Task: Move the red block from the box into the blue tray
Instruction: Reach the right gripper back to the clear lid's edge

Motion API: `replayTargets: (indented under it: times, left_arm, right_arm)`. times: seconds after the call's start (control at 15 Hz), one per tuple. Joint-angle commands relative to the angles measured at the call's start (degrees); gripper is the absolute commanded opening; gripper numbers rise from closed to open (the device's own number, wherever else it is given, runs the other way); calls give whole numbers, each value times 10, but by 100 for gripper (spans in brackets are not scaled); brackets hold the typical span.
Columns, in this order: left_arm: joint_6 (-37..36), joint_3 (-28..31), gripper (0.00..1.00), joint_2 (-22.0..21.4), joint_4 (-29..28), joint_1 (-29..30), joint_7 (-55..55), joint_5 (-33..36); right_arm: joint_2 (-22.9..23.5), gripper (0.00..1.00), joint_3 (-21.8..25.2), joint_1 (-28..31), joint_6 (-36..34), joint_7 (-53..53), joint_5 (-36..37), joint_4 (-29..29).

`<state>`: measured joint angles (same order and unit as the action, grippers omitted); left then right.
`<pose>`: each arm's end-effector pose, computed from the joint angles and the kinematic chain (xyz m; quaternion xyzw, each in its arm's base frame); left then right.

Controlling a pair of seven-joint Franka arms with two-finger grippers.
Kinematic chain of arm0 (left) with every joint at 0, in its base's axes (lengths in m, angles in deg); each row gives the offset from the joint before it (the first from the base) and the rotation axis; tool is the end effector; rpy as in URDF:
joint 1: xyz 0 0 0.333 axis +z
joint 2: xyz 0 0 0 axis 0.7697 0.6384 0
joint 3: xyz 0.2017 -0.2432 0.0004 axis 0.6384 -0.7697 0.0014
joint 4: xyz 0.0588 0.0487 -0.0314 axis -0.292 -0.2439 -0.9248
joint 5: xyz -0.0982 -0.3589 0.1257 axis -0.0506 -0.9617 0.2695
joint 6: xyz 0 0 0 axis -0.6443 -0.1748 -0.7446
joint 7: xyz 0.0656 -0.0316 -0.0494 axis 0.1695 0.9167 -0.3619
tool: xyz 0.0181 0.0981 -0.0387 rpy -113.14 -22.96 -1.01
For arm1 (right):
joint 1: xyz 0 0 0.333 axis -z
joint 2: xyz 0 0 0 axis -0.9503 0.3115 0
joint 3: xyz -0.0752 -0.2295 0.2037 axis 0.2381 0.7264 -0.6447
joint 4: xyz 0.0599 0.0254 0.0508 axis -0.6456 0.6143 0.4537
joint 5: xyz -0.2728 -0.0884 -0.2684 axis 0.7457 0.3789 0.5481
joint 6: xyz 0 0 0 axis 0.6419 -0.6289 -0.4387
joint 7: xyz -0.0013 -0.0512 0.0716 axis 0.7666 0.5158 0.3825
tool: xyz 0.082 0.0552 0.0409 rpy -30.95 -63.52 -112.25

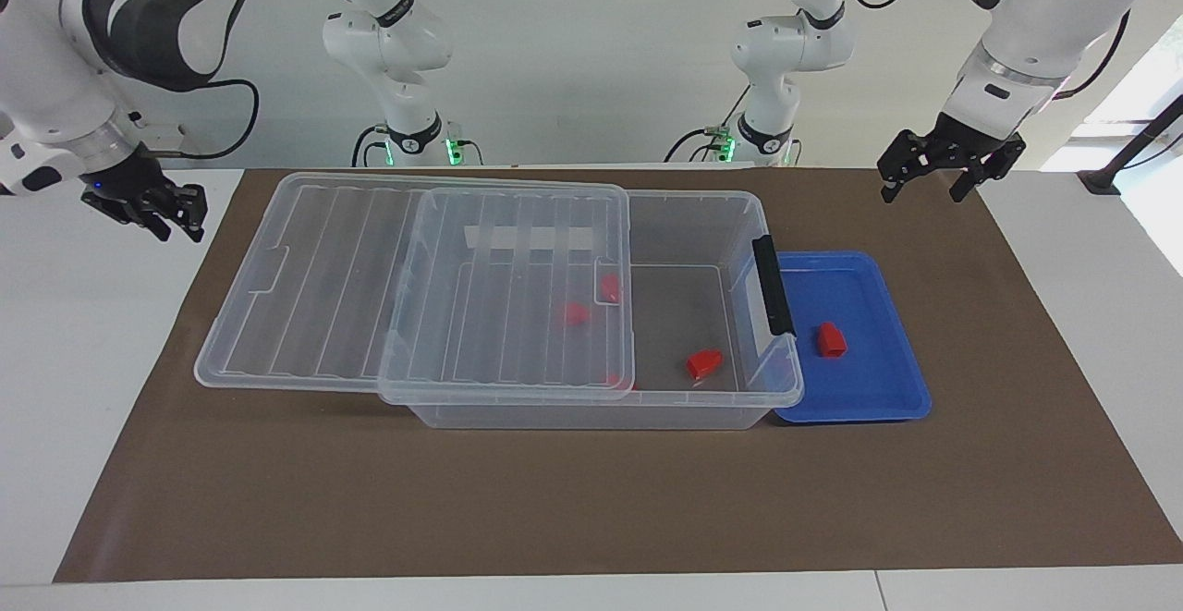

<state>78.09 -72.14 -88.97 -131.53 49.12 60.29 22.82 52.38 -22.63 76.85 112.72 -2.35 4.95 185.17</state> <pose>0.5523 -0.0555 0.6385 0.9993 -0.0374 -0.0043 0.0035 0.5395 -0.1872 0.5257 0.9989 -0.0147 -0.0362 0.0275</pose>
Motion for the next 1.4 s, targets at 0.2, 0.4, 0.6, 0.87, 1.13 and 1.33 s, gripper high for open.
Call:
replayTargets:
  times: [0.2,0.4,0.6,0.87,1.13,1.33]
  left_arm:
    - [-13,2,100,-3,-3,0,-1,-5]
    - [-11,2,100,-2,-3,1,-1,-5]
    - [-11,2,100,-3,-3,0,0,-5]
    - [-11,2,100,-3,-3,1,0,-5]
    - [-11,2,100,-3,-3,1,0,-5]
    - [-11,2,100,-3,-3,1,0,-5]
  right_arm:
    - [-12,0,-7,-3,83,9,-5,85]
    - [-12,0,-24,-4,88,38,-6,92]
    - [-12,0,-38,-4,91,59,-7,100]
    - [-12,0,-57,-4,90,82,-15,100]
    - [-12,0,-85,-5,90,120,-27,100]
    - [-13,0,-107,-6,91,150,-27,101]
